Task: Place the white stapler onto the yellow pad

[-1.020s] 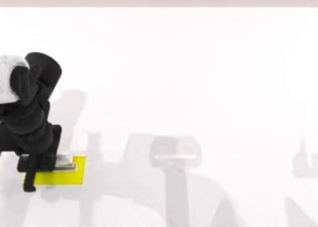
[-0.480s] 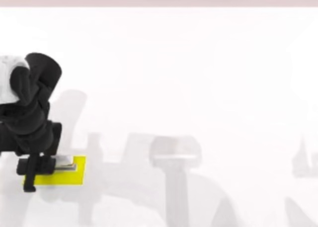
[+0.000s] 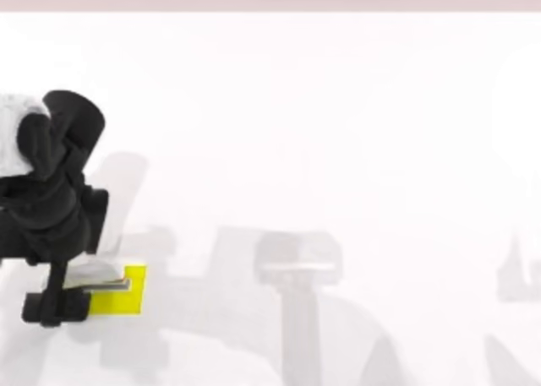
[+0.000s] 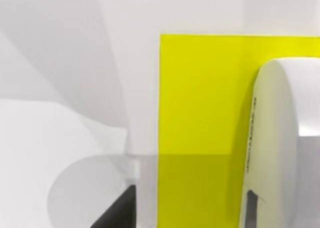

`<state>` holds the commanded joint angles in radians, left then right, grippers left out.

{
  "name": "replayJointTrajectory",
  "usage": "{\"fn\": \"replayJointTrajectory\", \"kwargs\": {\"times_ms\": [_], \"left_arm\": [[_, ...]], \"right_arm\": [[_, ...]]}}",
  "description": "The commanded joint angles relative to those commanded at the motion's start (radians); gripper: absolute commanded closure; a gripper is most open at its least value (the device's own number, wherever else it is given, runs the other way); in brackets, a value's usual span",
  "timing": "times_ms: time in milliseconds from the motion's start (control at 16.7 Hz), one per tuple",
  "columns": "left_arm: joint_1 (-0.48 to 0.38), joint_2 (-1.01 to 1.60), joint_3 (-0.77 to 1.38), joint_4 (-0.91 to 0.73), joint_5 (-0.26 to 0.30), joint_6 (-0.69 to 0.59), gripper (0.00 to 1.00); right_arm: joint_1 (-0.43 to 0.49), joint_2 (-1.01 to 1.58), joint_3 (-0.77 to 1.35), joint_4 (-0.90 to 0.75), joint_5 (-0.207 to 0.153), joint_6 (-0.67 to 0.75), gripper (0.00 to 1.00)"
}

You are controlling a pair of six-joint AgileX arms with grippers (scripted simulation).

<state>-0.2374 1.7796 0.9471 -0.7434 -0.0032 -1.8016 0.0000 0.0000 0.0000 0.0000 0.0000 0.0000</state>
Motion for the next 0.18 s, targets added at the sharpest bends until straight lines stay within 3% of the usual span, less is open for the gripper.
{"fn": "replayJointTrajectory", "kwargs": {"times_ms": [180], "left_arm": [[0.0,0.0,0.0,0.0,0.0,0.0,0.0]], "right_arm": [[0.0,0.0,0.0,0.0,0.0,0.0,0.0]]}}
